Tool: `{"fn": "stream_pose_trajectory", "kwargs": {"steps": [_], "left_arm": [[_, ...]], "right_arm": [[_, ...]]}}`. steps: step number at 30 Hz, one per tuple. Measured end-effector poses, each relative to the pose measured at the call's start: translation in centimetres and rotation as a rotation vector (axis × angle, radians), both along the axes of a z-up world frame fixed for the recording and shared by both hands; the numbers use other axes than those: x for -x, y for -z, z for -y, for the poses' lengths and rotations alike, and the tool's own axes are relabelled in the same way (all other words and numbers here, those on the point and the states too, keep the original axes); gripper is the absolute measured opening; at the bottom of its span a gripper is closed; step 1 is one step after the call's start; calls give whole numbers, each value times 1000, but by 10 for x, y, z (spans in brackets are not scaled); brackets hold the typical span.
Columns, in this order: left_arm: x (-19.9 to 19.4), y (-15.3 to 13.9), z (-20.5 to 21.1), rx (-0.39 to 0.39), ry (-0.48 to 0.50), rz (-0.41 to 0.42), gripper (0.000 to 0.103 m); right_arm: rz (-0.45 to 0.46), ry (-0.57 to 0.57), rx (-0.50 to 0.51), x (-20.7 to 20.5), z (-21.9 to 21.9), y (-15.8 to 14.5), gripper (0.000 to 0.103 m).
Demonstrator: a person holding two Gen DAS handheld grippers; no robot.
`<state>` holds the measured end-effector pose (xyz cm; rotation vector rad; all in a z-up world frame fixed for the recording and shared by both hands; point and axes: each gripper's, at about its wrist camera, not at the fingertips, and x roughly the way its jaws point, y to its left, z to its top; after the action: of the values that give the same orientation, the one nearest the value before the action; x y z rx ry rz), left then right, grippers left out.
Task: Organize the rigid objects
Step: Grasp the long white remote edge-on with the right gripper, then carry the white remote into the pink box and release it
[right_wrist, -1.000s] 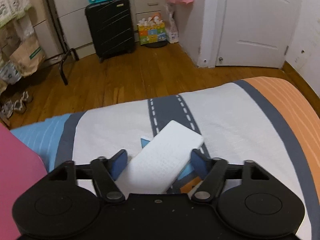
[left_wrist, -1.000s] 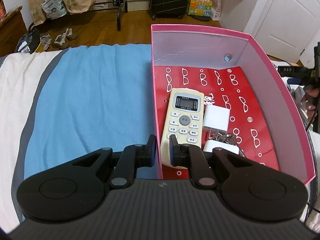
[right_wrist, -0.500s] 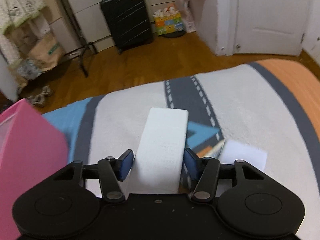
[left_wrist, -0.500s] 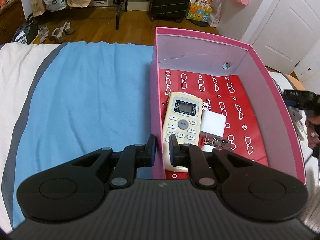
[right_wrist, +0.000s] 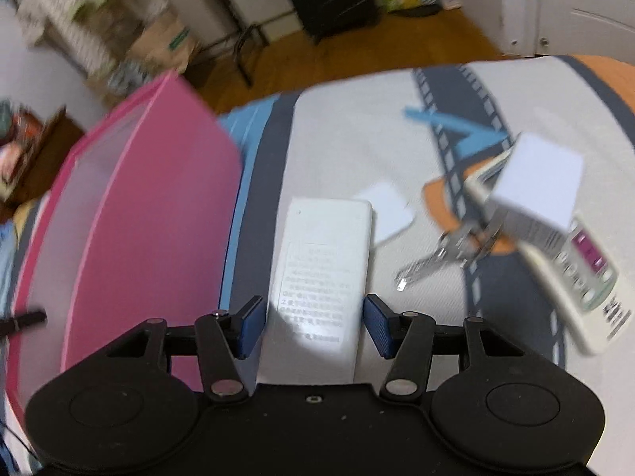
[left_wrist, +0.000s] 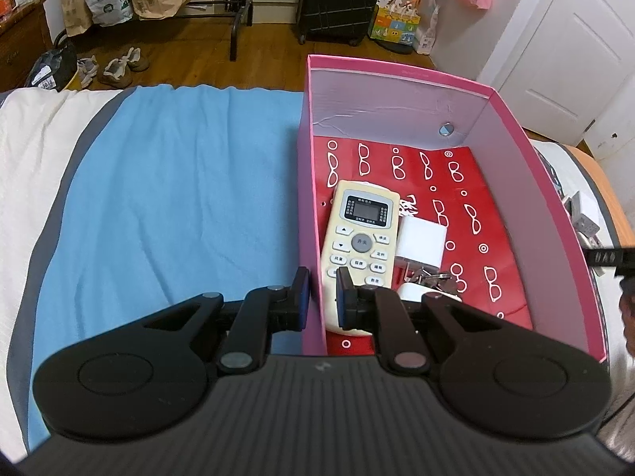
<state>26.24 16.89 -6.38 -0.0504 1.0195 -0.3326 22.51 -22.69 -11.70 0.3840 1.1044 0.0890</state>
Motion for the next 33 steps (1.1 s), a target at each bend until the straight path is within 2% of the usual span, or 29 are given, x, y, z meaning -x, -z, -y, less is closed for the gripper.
{"fn": "stream_pose_trajectory", "kwargs": {"steps": [5, 7, 14, 15, 16, 17, 18, 27, 33], "left_arm": [[0, -1, 2, -4, -3, 0, 11], [0, -1, 2, -6, -3, 1, 11], [1, -1, 2, -9, -5, -1, 11], [2, -1, 1, -9, -5, -1, 11], [2, -1, 1, -9, -5, -1, 11], [2, -1, 1, -9, -6, -1, 11], [2, -1, 1, -7, -6, -2, 11], [4, -2, -1, -12, -9, -1, 11], [3, -3, -2, -3, -16, -2, 11]], "right_arm": [[22, -33, 41, 8, -11, 4, 70], [44, -8, 33, 9, -6, 5, 59], [144, 64, -40, 28, 6, -18, 57], [161, 60, -21, 31, 2, -21, 54], [173, 52, 7, 33, -1, -23, 39], [163, 26, -13, 33, -3, -21, 19], [146, 17, -45, 31, -3, -18, 20], [110, -14, -39, 27, -10, -9, 22], [159, 21, -10, 37, -16, -24, 21]]}}
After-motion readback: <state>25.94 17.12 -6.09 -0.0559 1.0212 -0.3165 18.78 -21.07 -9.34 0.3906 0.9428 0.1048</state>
